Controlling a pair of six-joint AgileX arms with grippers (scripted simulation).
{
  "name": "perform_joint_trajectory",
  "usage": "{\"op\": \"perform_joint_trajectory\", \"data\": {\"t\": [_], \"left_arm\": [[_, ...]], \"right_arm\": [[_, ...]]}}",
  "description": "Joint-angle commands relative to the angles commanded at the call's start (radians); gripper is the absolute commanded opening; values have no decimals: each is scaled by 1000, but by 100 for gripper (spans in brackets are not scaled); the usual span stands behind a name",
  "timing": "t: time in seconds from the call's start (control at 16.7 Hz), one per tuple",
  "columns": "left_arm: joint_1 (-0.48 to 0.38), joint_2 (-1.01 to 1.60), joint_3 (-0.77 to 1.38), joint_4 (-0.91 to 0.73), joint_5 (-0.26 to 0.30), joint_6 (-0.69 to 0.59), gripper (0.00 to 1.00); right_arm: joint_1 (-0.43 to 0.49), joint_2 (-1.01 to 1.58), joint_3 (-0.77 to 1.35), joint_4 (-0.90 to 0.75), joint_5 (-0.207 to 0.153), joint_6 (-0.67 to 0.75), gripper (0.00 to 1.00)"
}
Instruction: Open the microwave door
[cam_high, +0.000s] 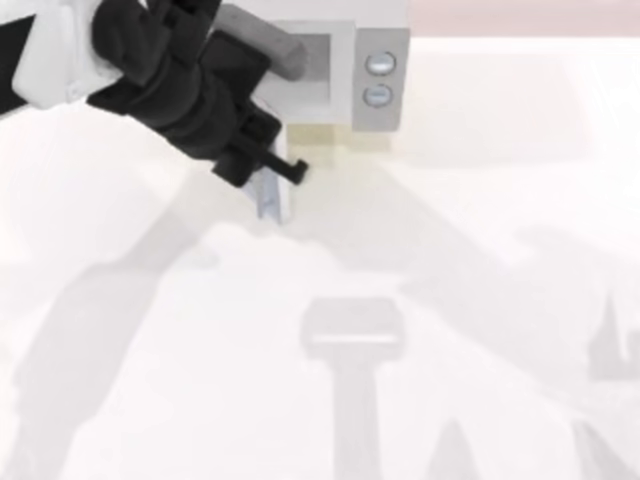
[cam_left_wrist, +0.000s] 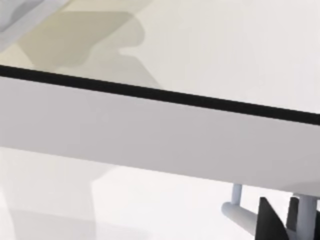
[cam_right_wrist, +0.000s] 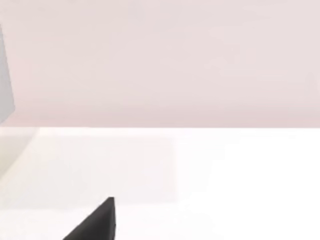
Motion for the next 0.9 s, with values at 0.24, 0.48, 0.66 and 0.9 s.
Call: {"op": "perform_joint_trajectory", "data": {"t": [0.24, 0.48, 0.66, 0.9], "left_arm": [[0, 0, 0, 0, 0, 0, 0], [10, -6, -13, -8, 22, 30, 0], [39, -31, -26, -12, 59, 107, 0], [61, -41, -45, -24, 85, 157, 0]], "right_arm": [[0, 0, 0, 0, 0, 0, 100], [0, 0, 0, 0, 0, 0, 100], [0, 0, 0, 0, 0, 0, 100], [0, 0, 0, 0, 0, 0, 100]]}}
